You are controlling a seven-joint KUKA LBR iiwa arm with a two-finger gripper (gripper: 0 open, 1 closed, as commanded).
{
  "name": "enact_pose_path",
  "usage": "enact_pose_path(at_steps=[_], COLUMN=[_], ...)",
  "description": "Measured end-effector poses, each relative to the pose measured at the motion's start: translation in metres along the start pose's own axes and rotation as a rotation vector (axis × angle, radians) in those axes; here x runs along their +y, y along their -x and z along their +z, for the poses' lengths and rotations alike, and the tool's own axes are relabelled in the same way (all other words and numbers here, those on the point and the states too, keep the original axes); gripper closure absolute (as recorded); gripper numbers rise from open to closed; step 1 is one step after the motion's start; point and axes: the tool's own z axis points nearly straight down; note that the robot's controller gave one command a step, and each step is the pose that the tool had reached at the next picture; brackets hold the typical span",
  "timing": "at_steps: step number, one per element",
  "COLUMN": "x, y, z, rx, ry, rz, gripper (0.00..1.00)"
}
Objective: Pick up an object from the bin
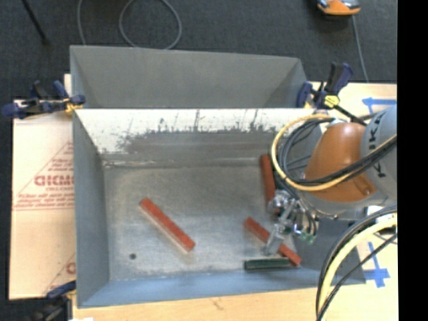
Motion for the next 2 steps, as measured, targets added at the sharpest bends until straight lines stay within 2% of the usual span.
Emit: enact_pose_path(at_steps=[1,2], x=[-0.0100,-0.0099], y=[-0.0150,-0.0136], z=[0.0345,0.0336], rx=[-0.001,0.002], ry=[0.000,-0.001], rz=[0.409,0.402], gripper=[0.00,0.00])
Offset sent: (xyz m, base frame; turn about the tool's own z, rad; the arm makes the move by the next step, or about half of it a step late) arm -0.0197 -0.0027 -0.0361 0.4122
